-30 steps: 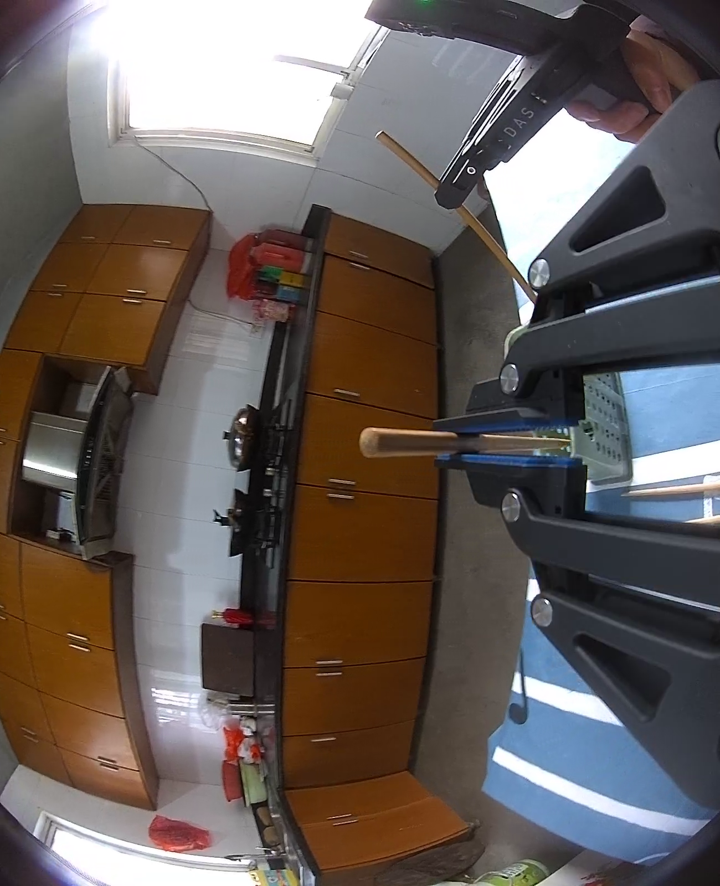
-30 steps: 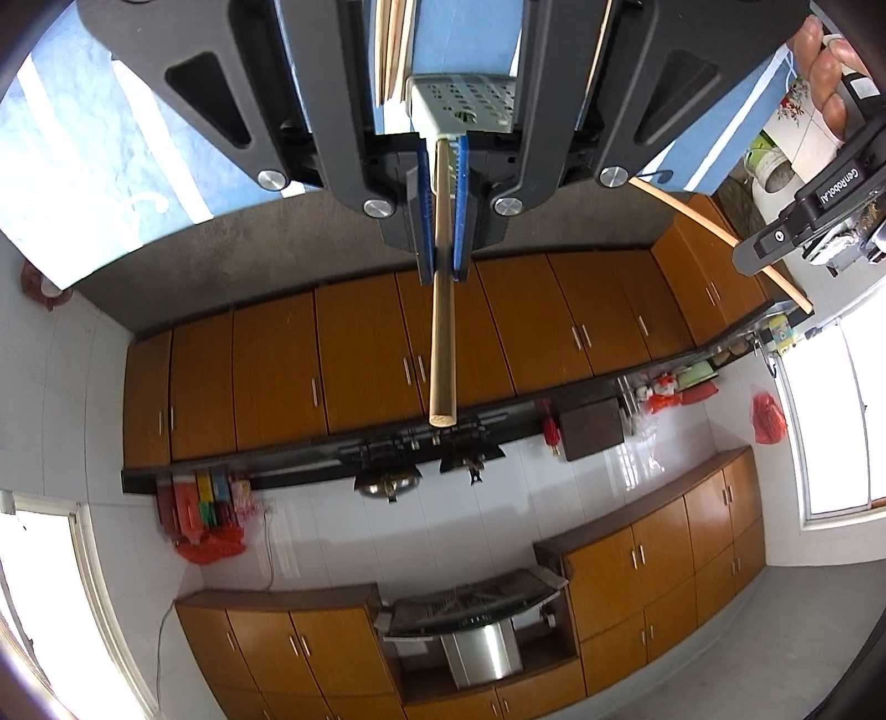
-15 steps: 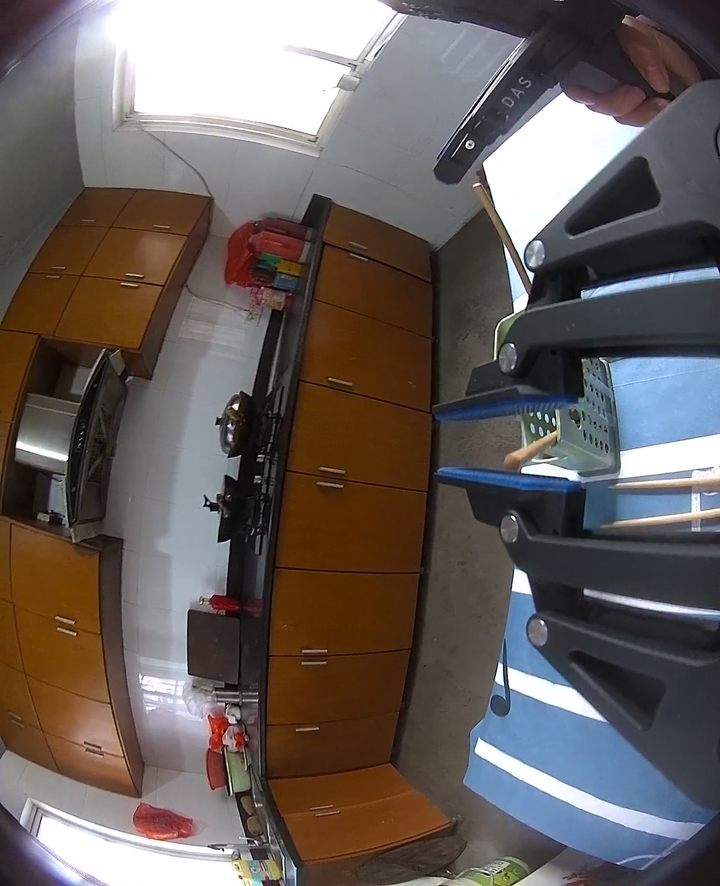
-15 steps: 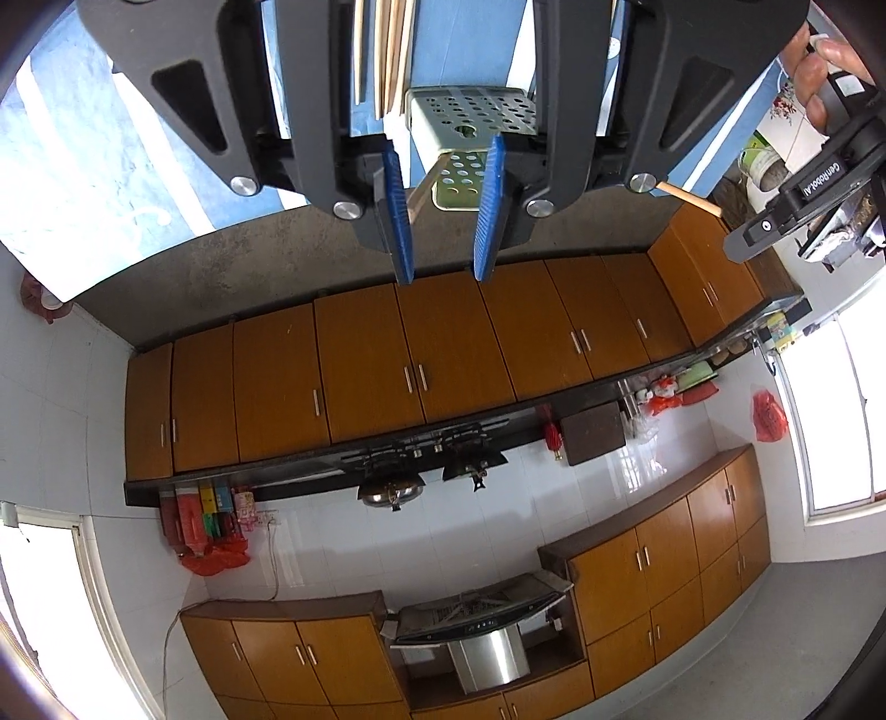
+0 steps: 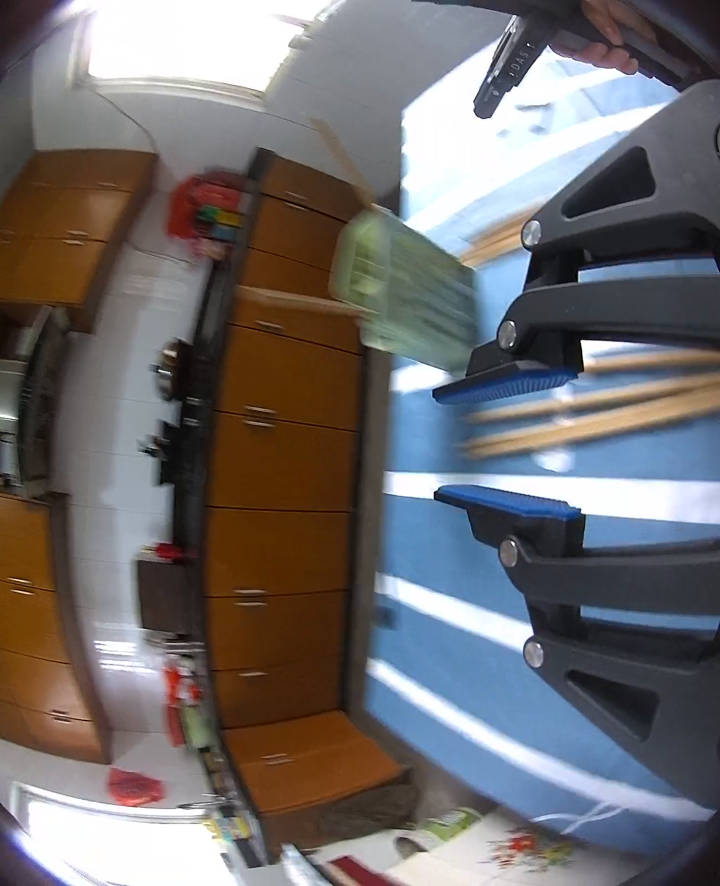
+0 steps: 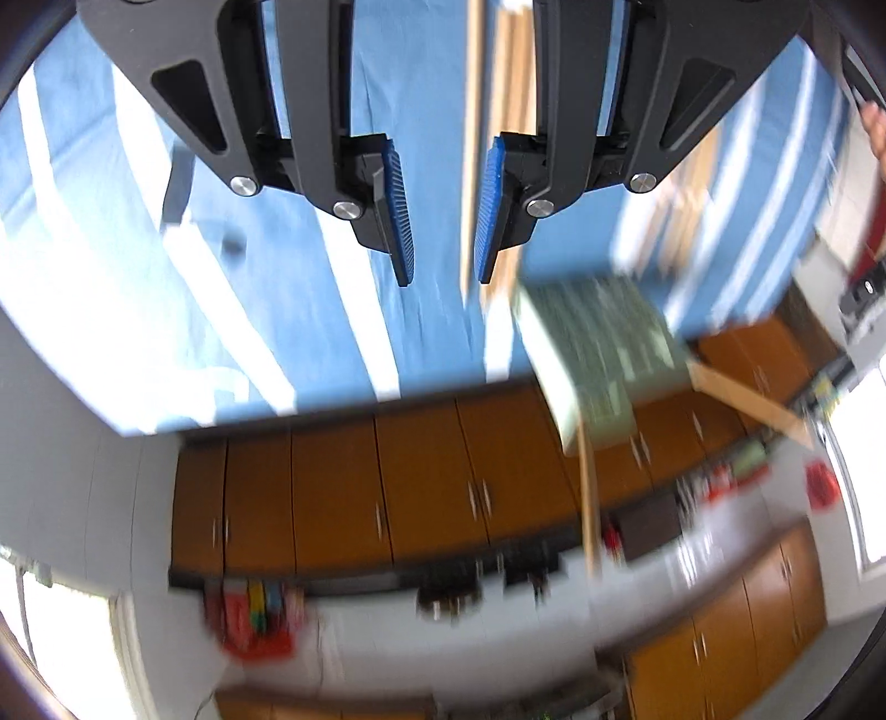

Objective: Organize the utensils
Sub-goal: 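Grasp another chopstick with the right tool while the left tool grasps one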

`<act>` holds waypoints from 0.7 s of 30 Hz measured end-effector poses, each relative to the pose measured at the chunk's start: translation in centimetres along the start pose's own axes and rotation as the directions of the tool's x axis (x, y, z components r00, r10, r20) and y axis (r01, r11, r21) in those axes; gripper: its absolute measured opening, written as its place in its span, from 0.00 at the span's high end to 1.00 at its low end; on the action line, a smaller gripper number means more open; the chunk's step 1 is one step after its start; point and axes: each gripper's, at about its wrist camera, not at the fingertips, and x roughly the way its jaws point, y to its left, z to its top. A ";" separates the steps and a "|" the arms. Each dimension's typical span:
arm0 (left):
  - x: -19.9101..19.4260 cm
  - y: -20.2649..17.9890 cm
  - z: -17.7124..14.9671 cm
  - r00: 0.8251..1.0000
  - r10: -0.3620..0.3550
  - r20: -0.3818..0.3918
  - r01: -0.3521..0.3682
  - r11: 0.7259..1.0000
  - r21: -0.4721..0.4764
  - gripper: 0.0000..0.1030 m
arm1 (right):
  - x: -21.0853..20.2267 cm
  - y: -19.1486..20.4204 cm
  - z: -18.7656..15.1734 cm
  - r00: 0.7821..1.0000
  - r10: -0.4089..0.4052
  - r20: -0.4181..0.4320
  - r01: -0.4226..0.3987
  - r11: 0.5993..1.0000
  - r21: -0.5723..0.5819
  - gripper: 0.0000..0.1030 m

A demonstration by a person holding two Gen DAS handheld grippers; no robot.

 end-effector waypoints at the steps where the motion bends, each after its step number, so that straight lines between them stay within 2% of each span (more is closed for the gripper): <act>1: 0.6 0.5 -1.0 1.000 -0.001 -0.029 0.001 1.000 -0.010 0.70 | 1.1 0.1 -1.3 0.999 0.012 -0.047 -0.012 1.000 -0.001 0.77; 4: 2.3 1.6 -4.4 0.993 -0.009 -0.114 0.003 0.999 -0.047 0.70 | 2.9 1.0 -3.6 0.993 0.027 -0.119 -0.029 0.999 -0.021 0.79; 10: 4.0 2.5 -8.5 0.980 -0.012 -0.199 -0.002 0.998 -0.070 0.70 | 4.6 2.6 -5.4 0.987 0.018 -0.158 -0.026 0.998 -0.054 0.81; 17: 4.5 1.9 -9.7 0.972 -0.026 -0.233 0.011 0.998 -0.064 0.70 | 4.8 2.4 -6.3 0.990 -0.042 -0.138 0.027 0.994 -0.103 0.93; 21: 4.7 1.2 -9.9 0.969 -0.046 -0.244 0.036 0.998 -0.047 0.70 | 4.9 0.7 -5.7 0.987 -0.104 -0.123 0.099 0.994 -0.047 0.93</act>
